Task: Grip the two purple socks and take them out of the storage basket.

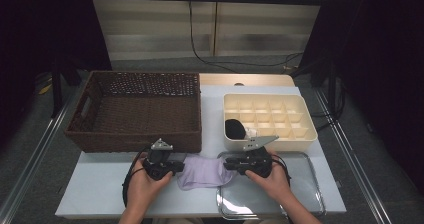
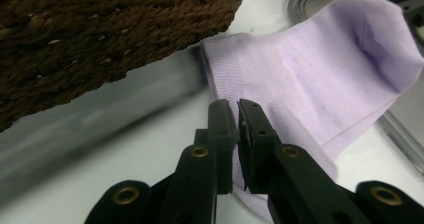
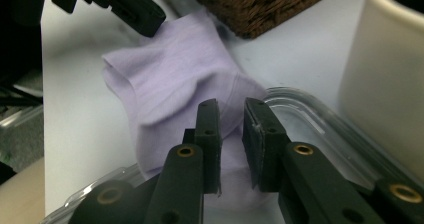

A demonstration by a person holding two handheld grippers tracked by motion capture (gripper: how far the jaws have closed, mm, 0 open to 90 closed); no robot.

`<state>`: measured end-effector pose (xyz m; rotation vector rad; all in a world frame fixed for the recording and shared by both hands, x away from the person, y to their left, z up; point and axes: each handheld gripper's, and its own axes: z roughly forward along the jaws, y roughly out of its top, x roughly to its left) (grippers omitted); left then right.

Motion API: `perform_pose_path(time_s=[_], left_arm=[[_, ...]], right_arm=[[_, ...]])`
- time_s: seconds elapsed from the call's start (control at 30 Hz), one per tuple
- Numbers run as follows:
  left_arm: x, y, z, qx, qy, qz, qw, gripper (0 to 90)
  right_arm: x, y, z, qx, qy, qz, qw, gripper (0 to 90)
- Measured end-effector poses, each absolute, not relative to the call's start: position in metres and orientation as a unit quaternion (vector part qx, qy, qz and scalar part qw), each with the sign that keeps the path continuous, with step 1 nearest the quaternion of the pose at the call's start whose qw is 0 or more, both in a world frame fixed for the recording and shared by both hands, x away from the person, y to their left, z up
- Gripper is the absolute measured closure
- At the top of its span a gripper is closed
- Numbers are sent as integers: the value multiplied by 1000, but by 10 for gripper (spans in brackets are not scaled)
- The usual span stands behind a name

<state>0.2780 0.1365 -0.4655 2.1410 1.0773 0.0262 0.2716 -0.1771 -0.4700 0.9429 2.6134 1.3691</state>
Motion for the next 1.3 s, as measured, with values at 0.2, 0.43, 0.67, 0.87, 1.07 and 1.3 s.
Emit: perform_pose_path(time_s=[0.2,0.43,0.67,0.87,1.07,1.3], left_arm=[[278,135,-466,835,417,15,357,869],[278,134,-466,836,418,20,355,874],[278,134,-465,834,421,17,356,872],[278,134,-464,837,416,14,355,875],[278,134,-463,836,416,14,358,878],[278,135,-462,836,416,13,358,881]], right_arm=[[260,-183,-475,287,863,415,35,793],[250,-210,-472,291,868,399,55,799],[252,-211,-461,293,858,417,63,789],[261,-199,-441,291,843,447,76,780],[270,-169,-448,268,860,430,63,769],[260,-181,-468,283,869,403,44,796]])
